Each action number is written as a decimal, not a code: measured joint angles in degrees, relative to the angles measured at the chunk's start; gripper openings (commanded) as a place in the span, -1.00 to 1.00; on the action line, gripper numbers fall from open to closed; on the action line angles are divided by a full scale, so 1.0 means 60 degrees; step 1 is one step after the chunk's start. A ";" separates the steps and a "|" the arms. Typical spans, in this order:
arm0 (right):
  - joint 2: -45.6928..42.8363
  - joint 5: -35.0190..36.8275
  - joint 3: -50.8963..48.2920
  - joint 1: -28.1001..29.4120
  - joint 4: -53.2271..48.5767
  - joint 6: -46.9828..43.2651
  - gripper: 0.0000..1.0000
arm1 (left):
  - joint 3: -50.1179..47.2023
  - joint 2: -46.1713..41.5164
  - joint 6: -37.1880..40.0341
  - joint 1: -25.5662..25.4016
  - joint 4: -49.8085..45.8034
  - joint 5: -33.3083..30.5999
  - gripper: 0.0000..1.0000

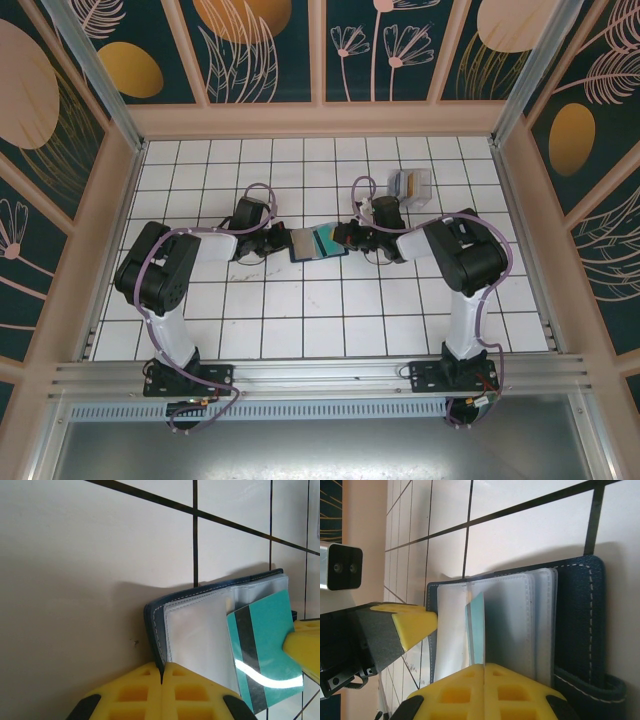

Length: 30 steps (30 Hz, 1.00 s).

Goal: Put the credit cards into the card holder
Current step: Insert the credit card into the card slot.

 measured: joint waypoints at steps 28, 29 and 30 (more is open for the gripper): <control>0.0331 0.0073 0.0157 0.0270 0.0688 0.0976 -1.00 | -0.0025 0.0000 -0.0004 0.0000 0.0033 0.0000 -1.00; 0.0331 0.0106 0.0146 0.0280 0.0714 0.1002 -1.00 | -0.0025 0.0000 -0.0004 0.0000 0.0033 0.0000 -1.00; 0.0335 0.0127 0.0146 0.0284 0.0721 0.1024 -1.00 | -0.0025 0.0000 -0.0004 0.0000 0.0033 0.0004 -1.00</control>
